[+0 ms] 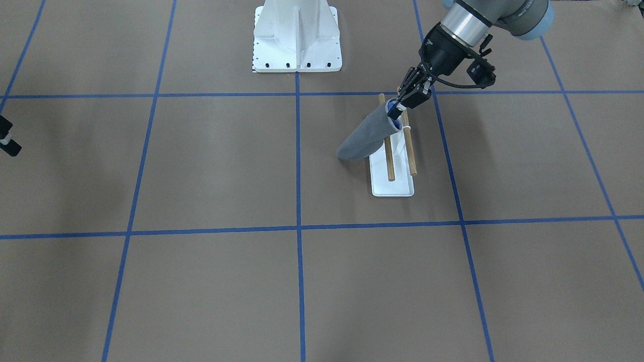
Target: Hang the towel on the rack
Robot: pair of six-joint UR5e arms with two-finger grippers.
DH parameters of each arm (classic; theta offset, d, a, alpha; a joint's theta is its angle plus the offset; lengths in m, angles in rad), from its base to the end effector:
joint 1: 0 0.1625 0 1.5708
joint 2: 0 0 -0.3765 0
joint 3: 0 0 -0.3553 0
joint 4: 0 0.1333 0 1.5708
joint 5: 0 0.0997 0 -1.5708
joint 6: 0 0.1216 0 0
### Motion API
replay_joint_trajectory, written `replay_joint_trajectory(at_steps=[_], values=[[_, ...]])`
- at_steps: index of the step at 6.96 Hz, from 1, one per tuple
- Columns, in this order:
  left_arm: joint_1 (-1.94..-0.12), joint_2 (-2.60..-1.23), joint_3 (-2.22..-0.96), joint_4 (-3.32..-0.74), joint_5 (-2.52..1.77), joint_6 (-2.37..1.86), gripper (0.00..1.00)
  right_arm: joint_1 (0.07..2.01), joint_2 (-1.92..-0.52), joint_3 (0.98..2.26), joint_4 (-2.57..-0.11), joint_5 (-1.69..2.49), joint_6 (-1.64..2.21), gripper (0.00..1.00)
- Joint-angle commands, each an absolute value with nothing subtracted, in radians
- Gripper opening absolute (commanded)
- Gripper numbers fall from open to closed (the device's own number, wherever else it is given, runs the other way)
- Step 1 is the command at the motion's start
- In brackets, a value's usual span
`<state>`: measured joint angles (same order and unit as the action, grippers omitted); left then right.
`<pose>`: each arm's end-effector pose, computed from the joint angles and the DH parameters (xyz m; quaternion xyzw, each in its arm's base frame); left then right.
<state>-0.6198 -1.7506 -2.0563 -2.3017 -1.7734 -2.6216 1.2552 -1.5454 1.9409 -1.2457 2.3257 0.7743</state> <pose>0.3287 -0.3683 0.2361 -0.2124 0.6081 -0.5215 0.5596 -0.0986 -0.4630 0.4028 0.1015 -0.4648 0.0712 0.8767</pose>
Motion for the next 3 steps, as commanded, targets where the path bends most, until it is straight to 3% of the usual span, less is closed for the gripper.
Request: replay_joint_trajectory(at_steps=[1, 3], values=[[-0.577, -1.769, -2.062, -2.304, -1.744, -2.684, 0.0, 1.256, -1.545, 1.94, -1.246, 2.33, 0.776, 1.0], [-0.552, -1.775, -2.098, -2.303, -1.71, -2.776, 0.0, 1.256, -1.545, 1.94, -1.246, 2.33, 0.778, 1.0]])
